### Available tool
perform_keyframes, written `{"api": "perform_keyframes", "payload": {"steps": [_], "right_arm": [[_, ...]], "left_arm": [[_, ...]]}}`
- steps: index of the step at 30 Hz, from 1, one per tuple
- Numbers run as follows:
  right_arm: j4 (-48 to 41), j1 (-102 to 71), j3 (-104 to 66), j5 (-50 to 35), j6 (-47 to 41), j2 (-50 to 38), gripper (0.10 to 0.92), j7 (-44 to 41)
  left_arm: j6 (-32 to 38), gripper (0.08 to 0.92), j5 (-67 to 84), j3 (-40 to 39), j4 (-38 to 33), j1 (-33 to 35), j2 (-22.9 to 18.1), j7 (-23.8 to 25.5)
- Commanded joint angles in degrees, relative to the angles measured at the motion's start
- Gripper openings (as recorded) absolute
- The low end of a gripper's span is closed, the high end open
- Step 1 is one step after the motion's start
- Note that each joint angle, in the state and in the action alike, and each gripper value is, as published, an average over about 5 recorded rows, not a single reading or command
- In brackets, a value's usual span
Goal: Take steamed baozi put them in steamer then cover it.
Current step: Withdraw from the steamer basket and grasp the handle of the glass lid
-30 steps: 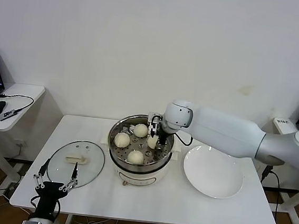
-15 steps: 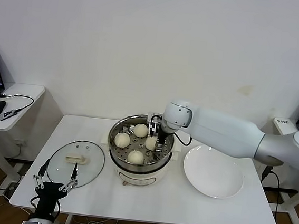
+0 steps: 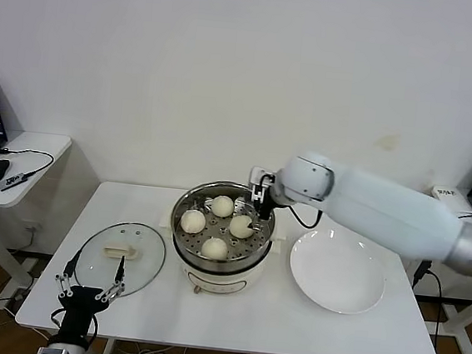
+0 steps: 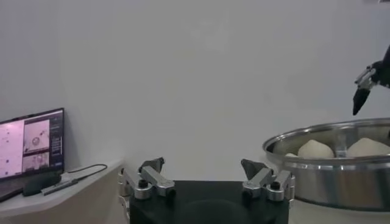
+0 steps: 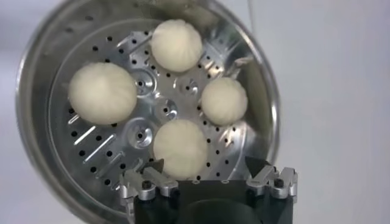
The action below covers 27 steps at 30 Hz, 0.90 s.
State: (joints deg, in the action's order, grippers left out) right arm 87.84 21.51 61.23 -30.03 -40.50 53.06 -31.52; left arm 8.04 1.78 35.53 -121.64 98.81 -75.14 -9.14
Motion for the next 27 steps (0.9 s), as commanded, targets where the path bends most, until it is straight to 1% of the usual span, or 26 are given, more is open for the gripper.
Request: {"api": "perform_keyframes", "payload": {"steps": [1,3,5,8,12,16,18,22,24,27], "right_arm": [[16.26,-19.72,-19.47,-4.48,9.49,-18.62,0.823,25.38],[18.15,-30.21,-28.64,-3.22,14.04,-20.82,0.823,30.12],[19.60,-42.29,-39.59,-0.80,18.57,-21.77,0.823,32.77],[21.40,-61.77,-57.91,4.36,24.18,-20.11,0.823,32.55],[22.61,-81.64,-78.46,10.33,30.82,-12.85,0.823,30.40],[22.16,-92.41,-90.55,15.69,38.49,-3.03,0.823,27.97],[21.69,-95.94,-95.56,17.39,41.98,2.63,0.823,26.01],[20.35,-100.80,-103.02,18.43,47.52,13.25,0.823,22.12],[19.53,-102.91,-105.68,18.72,49.84,17.87,0.823,20.26],[18.94,-105.94,-108.12,19.07,52.57,22.06,0.823,18.06]], "left_arm": [[0.56,0.823,-0.09,0.01,0.92,-0.09,-0.09,-0.16],[0.82,0.823,-0.15,0.00,1.39,-0.16,-0.13,-0.28],[0.93,0.823,-0.21,-0.06,1.81,-0.30,-0.16,-0.41],[-0.32,0.823,-0.43,-0.36,2.25,-0.50,-0.09,-1.29],[-4.96,0.823,-1.51,-0.82,2.08,-0.88,-0.16,-4.08],[-9.47,0.823,-4.17,-1.57,1.61,-1.66,-0.17,-6.17],[-10.52,0.823,-6.02,-1.97,1.85,-2.02,-0.14,-6.82],[-8.18,0.823,-14.19,-2.02,4.23,-2.37,0.15,-7.49],[-6.19,0.823,-21.67,-1.46,6.09,-2.76,0.42,-8.04],[-4.29,0.823,-33.59,0.22,8.37,-3.24,0.92,-8.27]]}}
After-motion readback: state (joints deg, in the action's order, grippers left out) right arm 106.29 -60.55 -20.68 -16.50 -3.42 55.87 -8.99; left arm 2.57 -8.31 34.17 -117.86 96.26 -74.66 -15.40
